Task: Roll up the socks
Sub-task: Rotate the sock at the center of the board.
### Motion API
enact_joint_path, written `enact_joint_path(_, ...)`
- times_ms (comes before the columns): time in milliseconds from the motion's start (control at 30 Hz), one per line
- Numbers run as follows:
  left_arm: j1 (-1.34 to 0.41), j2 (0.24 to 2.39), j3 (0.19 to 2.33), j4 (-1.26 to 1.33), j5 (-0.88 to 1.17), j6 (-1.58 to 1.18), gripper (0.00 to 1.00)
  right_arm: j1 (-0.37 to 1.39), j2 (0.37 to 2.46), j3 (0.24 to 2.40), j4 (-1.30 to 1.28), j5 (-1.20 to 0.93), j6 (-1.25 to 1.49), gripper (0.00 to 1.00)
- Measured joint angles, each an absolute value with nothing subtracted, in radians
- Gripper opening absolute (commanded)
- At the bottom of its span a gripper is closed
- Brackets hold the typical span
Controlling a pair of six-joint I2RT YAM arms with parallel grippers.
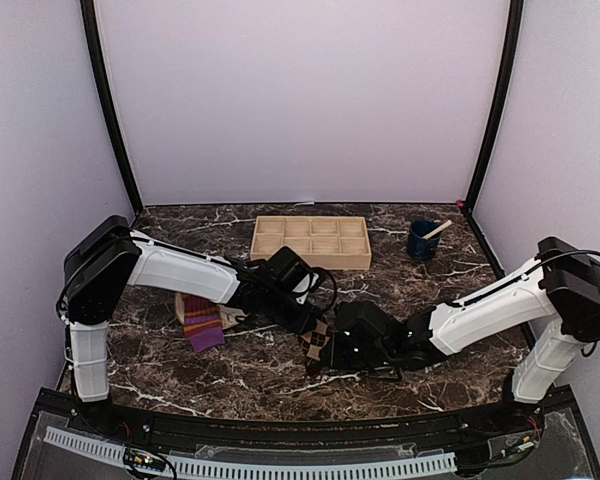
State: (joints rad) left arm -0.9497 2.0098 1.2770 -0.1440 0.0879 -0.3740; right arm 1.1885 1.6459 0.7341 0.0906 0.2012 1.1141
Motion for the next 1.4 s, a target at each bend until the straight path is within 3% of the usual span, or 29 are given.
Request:
enact_joint_path(367,-0.918,2.049,1.289,-0.052,0.191,-0.356,0.16,1.221,1.699,0.807,0.027,0.2,1.051,0.25)
enact_joint_path(600,-0.917,2.053,1.289,-0.031,0.229,-0.346,0.17,1.237,1.702,0.808,-0.002,0.199,1.008,0.43)
enact_joint_path(733,-0.912,2.053,1.289,-0.024,0.246,-0.34,0.22,1.258,1.693,0.808,-0.012,0.202,0.96,0.49)
enact_joint_path(1133,-0.876,1.994,1.25,0.041,0.274,-0.365,0.53,1.322,1.576,0.878,-0.189,0.359,0.732,0.48)
enact_joint_path(1400,-0.844,1.811,1.09,0.129,0.268,-0.426,0.57,1.322,1.526,0.876,-0.253,0.513,0.593,0.46)
